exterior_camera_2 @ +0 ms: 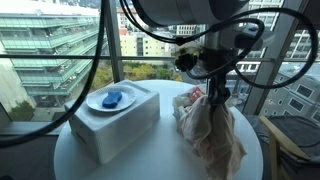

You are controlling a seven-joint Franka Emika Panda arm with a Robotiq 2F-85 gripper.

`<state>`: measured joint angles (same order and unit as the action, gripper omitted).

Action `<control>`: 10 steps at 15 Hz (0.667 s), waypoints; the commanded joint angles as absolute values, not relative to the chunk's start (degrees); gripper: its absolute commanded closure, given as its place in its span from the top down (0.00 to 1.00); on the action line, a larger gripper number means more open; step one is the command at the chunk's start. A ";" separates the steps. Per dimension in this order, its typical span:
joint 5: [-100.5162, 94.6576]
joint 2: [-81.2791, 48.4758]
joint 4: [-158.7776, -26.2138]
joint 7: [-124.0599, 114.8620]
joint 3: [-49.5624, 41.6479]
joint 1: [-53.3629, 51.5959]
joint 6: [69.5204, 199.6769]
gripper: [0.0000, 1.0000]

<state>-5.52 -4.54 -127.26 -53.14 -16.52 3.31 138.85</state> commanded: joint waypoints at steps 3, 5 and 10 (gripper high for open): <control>-6.39 -11.04 -124.75 -58.25 -13.56 4.71 134.69 0.03; -5.47 -15.16 -122.61 -57.48 -12.60 4.35 135.35 0.03; -5.10 -26.22 -114.35 -57.77 -12.62 3.64 131.87 0.38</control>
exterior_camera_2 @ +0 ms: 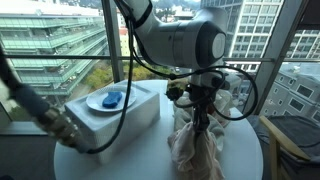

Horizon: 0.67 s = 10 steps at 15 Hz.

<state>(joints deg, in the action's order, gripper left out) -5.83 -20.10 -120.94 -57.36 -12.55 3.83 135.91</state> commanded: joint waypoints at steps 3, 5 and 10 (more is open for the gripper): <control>-2.78 -29.91 -111.11 -55.79 -12.02 4.16 128.38 0.52; -0.89 -30.84 -110.04 -53.83 -11.04 4.57 129.75 0.68; -1.19 -35.04 -103.09 -51.70 -10.53 3.44 135.19 1.00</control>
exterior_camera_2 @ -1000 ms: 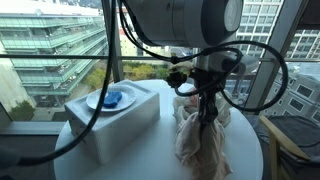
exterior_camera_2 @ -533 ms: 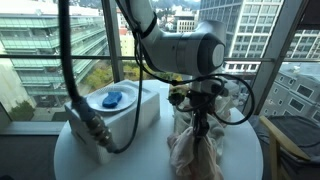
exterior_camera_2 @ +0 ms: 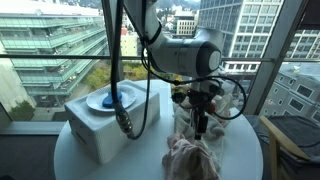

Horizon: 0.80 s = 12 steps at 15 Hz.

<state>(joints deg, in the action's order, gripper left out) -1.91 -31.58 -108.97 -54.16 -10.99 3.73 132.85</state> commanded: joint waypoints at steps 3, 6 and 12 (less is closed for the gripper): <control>-2.55 -39.67 -96.15 -51.92 -11.56 2.30 138.35 1.00; -0.20 -43.24 -89.93 -50.47 -10.35 3.13 139.92 1.00; 2.77 -47.10 -82.71 -44.25 -7.60 2.27 140.57 1.00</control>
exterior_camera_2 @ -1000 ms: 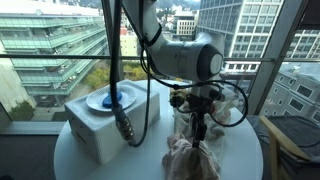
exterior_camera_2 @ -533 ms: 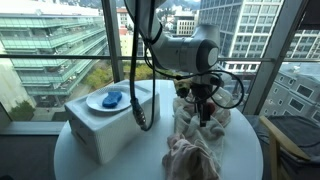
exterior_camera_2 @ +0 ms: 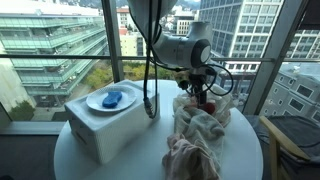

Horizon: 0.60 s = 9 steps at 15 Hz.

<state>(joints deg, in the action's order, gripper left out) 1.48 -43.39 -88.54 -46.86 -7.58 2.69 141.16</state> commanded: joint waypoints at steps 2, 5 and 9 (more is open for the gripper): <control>3.51 -49.57 -79.27 -44.15 -7.44 2.56 138.34 1.00; 4.01 -54.02 -73.76 -44.28 -7.75 2.85 136.38 1.00; 3.79 -60.23 -65.26 -45.35 -8.90 3.33 134.16 1.00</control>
